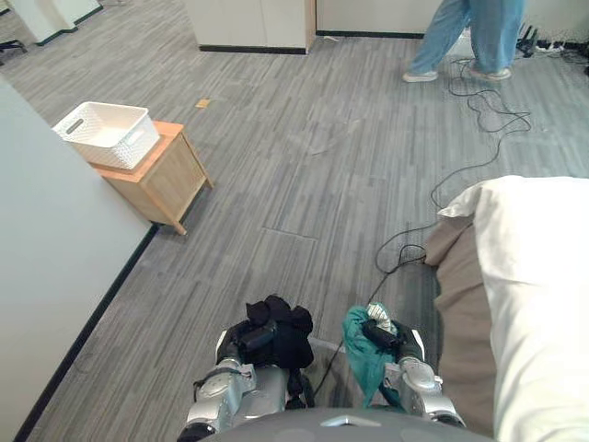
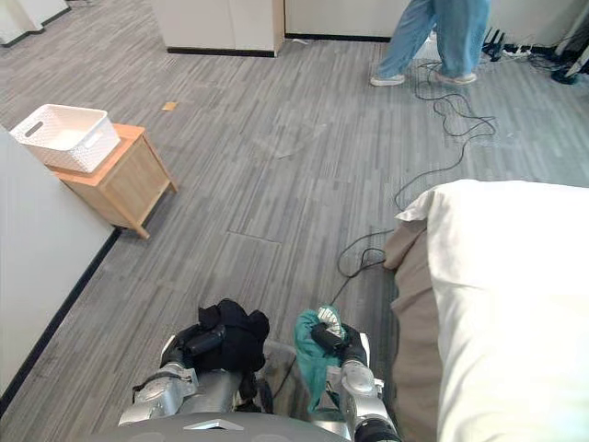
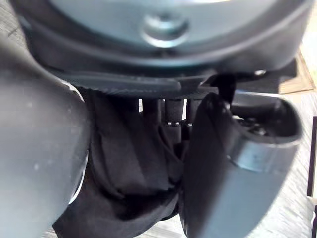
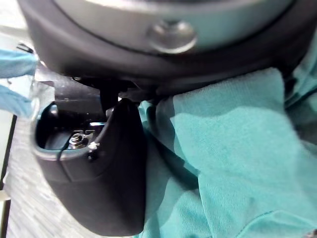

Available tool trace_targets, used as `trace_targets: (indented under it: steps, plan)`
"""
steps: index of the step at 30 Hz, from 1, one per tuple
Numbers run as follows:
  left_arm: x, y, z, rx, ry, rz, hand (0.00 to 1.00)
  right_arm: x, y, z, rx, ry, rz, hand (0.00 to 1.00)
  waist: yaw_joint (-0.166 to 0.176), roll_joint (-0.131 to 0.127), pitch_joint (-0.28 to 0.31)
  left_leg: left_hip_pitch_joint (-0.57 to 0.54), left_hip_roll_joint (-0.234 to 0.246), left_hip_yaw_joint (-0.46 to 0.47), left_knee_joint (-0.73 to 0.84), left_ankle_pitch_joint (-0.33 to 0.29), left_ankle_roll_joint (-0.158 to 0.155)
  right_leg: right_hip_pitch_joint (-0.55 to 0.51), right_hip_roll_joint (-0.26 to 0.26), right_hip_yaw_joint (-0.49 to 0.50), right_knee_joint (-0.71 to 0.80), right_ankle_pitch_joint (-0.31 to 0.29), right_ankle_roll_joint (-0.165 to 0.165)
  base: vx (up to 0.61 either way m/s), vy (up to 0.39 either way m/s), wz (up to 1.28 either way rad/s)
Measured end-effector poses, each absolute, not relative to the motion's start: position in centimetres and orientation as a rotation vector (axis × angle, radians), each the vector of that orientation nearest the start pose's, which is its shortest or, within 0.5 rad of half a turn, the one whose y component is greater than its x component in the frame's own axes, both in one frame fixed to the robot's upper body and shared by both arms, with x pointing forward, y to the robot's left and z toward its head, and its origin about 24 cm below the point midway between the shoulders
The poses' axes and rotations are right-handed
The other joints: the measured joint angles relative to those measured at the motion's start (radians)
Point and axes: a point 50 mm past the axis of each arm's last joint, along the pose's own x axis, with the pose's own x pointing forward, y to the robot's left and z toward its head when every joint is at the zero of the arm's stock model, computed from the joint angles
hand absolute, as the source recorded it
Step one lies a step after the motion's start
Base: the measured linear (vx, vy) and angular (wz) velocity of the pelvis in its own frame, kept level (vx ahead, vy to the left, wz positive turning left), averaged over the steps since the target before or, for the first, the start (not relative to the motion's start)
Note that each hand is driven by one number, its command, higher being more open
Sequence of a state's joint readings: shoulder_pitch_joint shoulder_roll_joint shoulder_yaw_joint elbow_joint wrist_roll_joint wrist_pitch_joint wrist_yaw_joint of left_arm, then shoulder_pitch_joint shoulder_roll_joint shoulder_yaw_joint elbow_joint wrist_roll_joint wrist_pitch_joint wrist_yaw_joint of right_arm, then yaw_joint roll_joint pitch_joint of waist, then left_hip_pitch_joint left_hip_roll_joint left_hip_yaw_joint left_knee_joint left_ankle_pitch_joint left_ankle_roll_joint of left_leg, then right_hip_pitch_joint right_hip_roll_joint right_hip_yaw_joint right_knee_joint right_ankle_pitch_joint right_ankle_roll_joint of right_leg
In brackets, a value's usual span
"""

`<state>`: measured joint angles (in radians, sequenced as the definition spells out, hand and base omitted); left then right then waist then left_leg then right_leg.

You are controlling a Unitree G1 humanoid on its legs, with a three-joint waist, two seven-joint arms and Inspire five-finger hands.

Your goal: Tidy up the quilt and then pick up the clothes from the bed and put them into the laundry hamper

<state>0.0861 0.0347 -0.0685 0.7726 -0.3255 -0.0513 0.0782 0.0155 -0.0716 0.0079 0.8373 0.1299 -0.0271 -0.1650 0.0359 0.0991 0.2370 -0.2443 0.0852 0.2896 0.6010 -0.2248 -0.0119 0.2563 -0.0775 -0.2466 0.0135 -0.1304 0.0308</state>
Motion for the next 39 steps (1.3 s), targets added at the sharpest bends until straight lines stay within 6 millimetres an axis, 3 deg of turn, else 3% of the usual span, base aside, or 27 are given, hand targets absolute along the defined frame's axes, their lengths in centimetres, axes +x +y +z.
trace_targets:
  steps: [1, 2, 3, 4, 6, 8, 9, 11, 12, 14, 16, 18, 19, 20, 22, 23, 24, 26, 27, 28, 30, 32, 33, 35, 36, 38, 39]
  plan:
    - [15.2, 15.8, -12.9, -0.224, 0.805, 0.188, 0.00, 16.5, -18.2, -12.8, -0.018, 0.822, -0.236, 0.00, 0.006, -0.004, 0.000, -0.012, -0.001, 0.002, -0.089, 0.022, -0.003, -0.014, -0.013, 0.003, 0.000, -0.003, 0.005, 0.08, 0.125, -0.14]
    - [15.6, 15.8, -12.7, -0.230, 0.786, 0.180, 0.00, 16.6, -18.3, -12.6, -0.023, 0.813, -0.236, 0.00, 0.015, -0.009, 0.002, -0.039, -0.003, 0.001, -0.191, 0.094, 0.009, -0.043, -0.036, 0.007, -0.002, -0.013, 0.021, 0.10, 0.158, -0.11]
    - [15.8, 15.8, -12.6, -0.231, 0.779, 0.178, 0.00, 16.7, -18.3, -12.6, -0.023, 0.812, -0.235, 0.00, 0.017, -0.015, 0.001, -0.047, -0.010, 0.011, -0.189, 0.120, 0.012, -0.054, -0.048, 0.009, -0.002, -0.018, 0.028, 0.25, 0.248, -0.13]
    - [16.0, 16.0, -12.4, -0.229, 0.766, 0.178, 0.00, 17.0, -18.1, -12.5, -0.022, 0.807, -0.229, 0.00, 0.026, -0.016, -0.003, -0.064, -0.033, 0.020, -0.181, 0.109, 0.046, -0.065, -0.069, 0.024, -0.003, -0.027, 0.042, 0.29, 0.220, -0.10]
    - [16.2, 16.3, -12.3, -0.235, 0.758, 0.194, 0.00, 17.3, -17.8, -12.4, -0.017, 0.799, -0.221, 0.00, 0.036, -0.043, 0.008, -0.073, -0.059, 0.036, -0.162, 0.058, 0.065, -0.077, -0.097, 0.031, 0.028, -0.042, 0.066, 0.31, 0.159, -0.08]
    - [16.3, 16.4, -12.3, -0.234, 0.759, 0.198, 0.00, 17.4, -16.8, -12.4, 0.010, 0.801, -0.210, 0.00, 0.045, -0.067, 0.005, -0.046, -0.091, 0.047, -0.149, -0.004, 0.080, -0.173, -0.154, 0.060, 0.301, -0.099, 0.117, 0.37, 0.146, 0.02]
    - [16.2, 16.5, -12.4, -0.229, 0.763, 0.196, 0.00, 17.4, -16.6, -12.5, 0.016, 0.802, -0.207, 0.00, 0.043, -0.068, 0.005, -0.022, -0.099, 0.046, -0.152, -0.014, 0.082, -0.198, -0.164, 0.073, 0.396, -0.100, 0.121, 0.51, 0.144, 0.12]
    - [15.8, 16.6, -12.5, -0.201, 0.776, 0.174, 0.00, 17.4, -15.4, -12.5, 0.016, 0.804, -0.173, 0.00, 0.039, -0.079, 0.007, 0.127, -0.138, 0.038, -0.222, -0.034, 0.100, -0.296, -0.167, 0.133, 0.817, -0.073, 0.168, 0.53, 0.084, 0.08]
    - [15.7, 16.7, -12.5, -0.198, 0.779, 0.173, 0.00, 17.5, -15.3, -12.5, 0.016, 0.801, -0.166, 0.00, 0.036, -0.079, 0.008, 0.167, -0.147, 0.030, -0.250, -0.034, 0.102, -0.319, -0.166, 0.132, 0.895, -0.076, 0.162, 0.47, 0.024, 0.22]
    - [15.9, 16.6, -12.4, -0.188, 0.773, 0.166, 0.00, 18.1, -15.2, -12.1, 0.020, 0.774, -0.161, 0.00, 0.006, -0.062, 0.010, 0.300, -0.157, -0.028, -0.362, -0.032, 0.109, -0.423, -0.135, 0.042, 1.034, -0.133, 0.060, 0.48, 0.008, 0.43]
    - [16.2, 16.2, -12.2, -0.177, 0.766, 0.150, 0.00, 18.6, -15.4, -11.6, 0.025, 0.746, -0.172, 0.00, -0.021, -0.048, 0.012, 0.384, -0.144, -0.077, -0.431, -0.027, 0.106, -0.518, -0.116, -0.016, 0.974, -0.175, -0.004, 0.47, -0.071, 0.79]
    - [16.3, 15.6, -12.2, -0.163, 0.767, 0.116, 0.00, 19.4, -15.8, -10.7, 0.029, 0.687, -0.188, 0.00, -0.046, -0.025, 0.022, 0.439, -0.121, -0.138, -0.457, -0.046, 0.071, -0.601, -0.109, -0.039, 0.813, -0.180, -0.017, 0.51, -0.144, 1.04]
    - [16.3, 15.0, -12.1, -0.160, 0.759, 0.087, 0.00, 20.1, -16.4, -10.1, 0.014, 0.650, -0.197, 0.00, -0.056, -0.015, 0.024, 0.473, -0.078, -0.168, -0.461, -0.067, 0.034, -0.644, -0.099, -0.054, 0.578, -0.133, 0.012, 0.72, -0.281, 1.13]
    - [16.3, 14.8, -11.7, -0.170, 0.734, 0.073, 0.00, 20.3, -16.7, -9.8, 0.002, 0.636, -0.201, 0.00, -0.053, -0.005, 0.029, 0.516, -0.045, -0.192, -0.476, -0.089, -0.007, -0.674, -0.091, -0.050, 0.314, -0.020, 0.030, 0.61, -0.248, 1.09]
    - [15.4, 14.9, -11.8, -0.173, 0.729, 0.083, 0.00, 20.1, -16.6, -9.8, 0.001, 0.631, -0.198, 0.00, -0.039, -0.027, 0.021, 0.561, -0.026, -0.202, -0.481, -0.116, -0.053, -0.703, -0.092, -0.045, 0.216, 0.060, 0.023, 0.58, -0.289, 0.57]
    - [13.4, 15.6, -12.5, -0.161, 0.777, 0.108, 0.00, 19.5, -15.9, -10.0, -0.008, 0.644, -0.170, 0.00, -0.039, -0.051, 0.007, 0.601, -0.013, -0.225, -0.421, -0.146, -0.102, -0.713, -0.083, -0.020, 0.225, 0.193, -0.028, 0.80, -0.429, 0.46]
    - [13.1, 15.6, -12.6, -0.161, 0.788, 0.110, 0.00, 19.4, -15.9, -10.1, -0.016, 0.648, -0.163, 0.00, -0.042, -0.044, 0.004, 0.596, 0.007, -0.227, -0.363, -0.147, -0.103, -0.716, -0.075, -0.016, 0.272, 0.256, -0.043, 0.98, -0.548, 0.36]
    - [12.2, 14.2, -12.9, -0.188, 0.818, 0.084, 0.00, 20.2, -16.1, -9.5, -0.071, 0.617, -0.143, 0.00, -0.030, 0.035, 0.003, 0.488, 0.105, -0.224, -0.065, -0.063, -0.087, -0.700, -0.011, -0.041, 0.356, 0.217, -0.077, 0.72, -0.418, -0.10]
    - [12.8, 13.5, -12.6, -0.210, 0.797, 0.073, 0.00, 21.2, -16.0, -9.0, -0.083, 0.591, -0.137, 0.00, -0.027, 0.078, 0.022, 0.367, 0.166, -0.227, 0.185, 0.164, -0.026, -0.633, 0.048, -0.051, 0.321, 0.178, -0.101, 0.81, -0.434, -0.35]
    - [14.0, 12.9, -12.1, -0.222, 0.765, 0.060, 0.00, 21.6, -16.0, -8.7, -0.093, 0.580, -0.145, 0.00, -0.008, 0.102, 0.048, 0.277, 0.204, -0.236, 0.410, 0.201, -0.021, -0.530, 0.095, -0.049, 0.259, 0.166, -0.117, 0.81, -0.406, -0.39]
    - [15.8, 12.1, -11.4, -0.227, 0.721, 0.050, 0.00, 22.3, -15.3, -8.3, -0.095, 0.571, -0.147, 0.00, 0.011, 0.076, 0.079, 0.175, 0.186, -0.224, 0.608, 0.093, -0.028, -0.376, 0.118, -0.009, 0.181, 0.148, -0.132, 0.81, -0.333, -0.60]
    - [17.5, 11.1, -10.2, -0.241, 0.652, 0.018, 0.00, 23.1, -14.3, -7.8, -0.095, 0.541, -0.126, 0.00, 0.022, 0.032, 0.095, 0.092, 0.143, -0.172, 0.581, 0.028, -0.047, -0.246, 0.113, 0.029, 0.095, 0.134, -0.136, 0.65, -0.220, -0.66]
    - [18.2, 10.4, -9.3, -0.253, 0.599, -0.004, 0.00, 23.6, -13.9, -7.4, -0.103, 0.519, -0.108, 0.00, 0.035, 0.018, 0.086, 0.026, 0.128, -0.130, 0.497, -0.004, -0.052, -0.190, 0.112, 0.050, 0.045, 0.111, -0.117, 0.61, -0.151, -0.65]
    - [19.1, 9.2, -8.3, -0.275, 0.546, -0.040, 0.00, 24.2, -13.8, -6.9, -0.109, 0.498, -0.105, 0.00, 0.041, 0.017, 0.085, -0.059, 0.113, -0.074, 0.300, -0.031, -0.037, -0.130, 0.115, 0.071, -0.006, 0.085, -0.102, 0.73, -0.046, -0.39]
    - [19.3, 8.4, -8.0, -0.290, 0.542, -0.057, 0.00, 24.1, -14.0, -7.1, -0.113, 0.505, -0.114, 0.00, 0.042, 0.002, 0.086, -0.115, 0.092, 0.036, 0.073, -0.014, -0.009, -0.071, 0.097, 0.064, -0.033, 0.038, -0.077, 0.76, 0.039, 0.09]
    - [19.1, 8.3, -8.3, -0.286, 0.556, -0.062, 0.00, 23.8, -14.1, -7.5, -0.114, 0.525, -0.120, 0.00, 0.042, -0.014, 0.087, -0.123, 0.078, 0.138, -0.068, 0.027, 0.002, -0.030, 0.081, 0.043, -0.042, -0.003, -0.052, 0.61, 0.052, 0.34]
    - [18.8, 8.3, -8.5, -0.283, 0.577, -0.058, 0.00, 23.3, -14.2, -8.0, -0.120, 0.552, -0.124, 0.00, 0.043, -0.025, 0.076, -0.125, 0.062, 0.259, -0.209, 0.108, 0.044, 0.009, 0.073, 0.016, -0.049, -0.045, -0.018, 0.74, 0.057, 0.52]
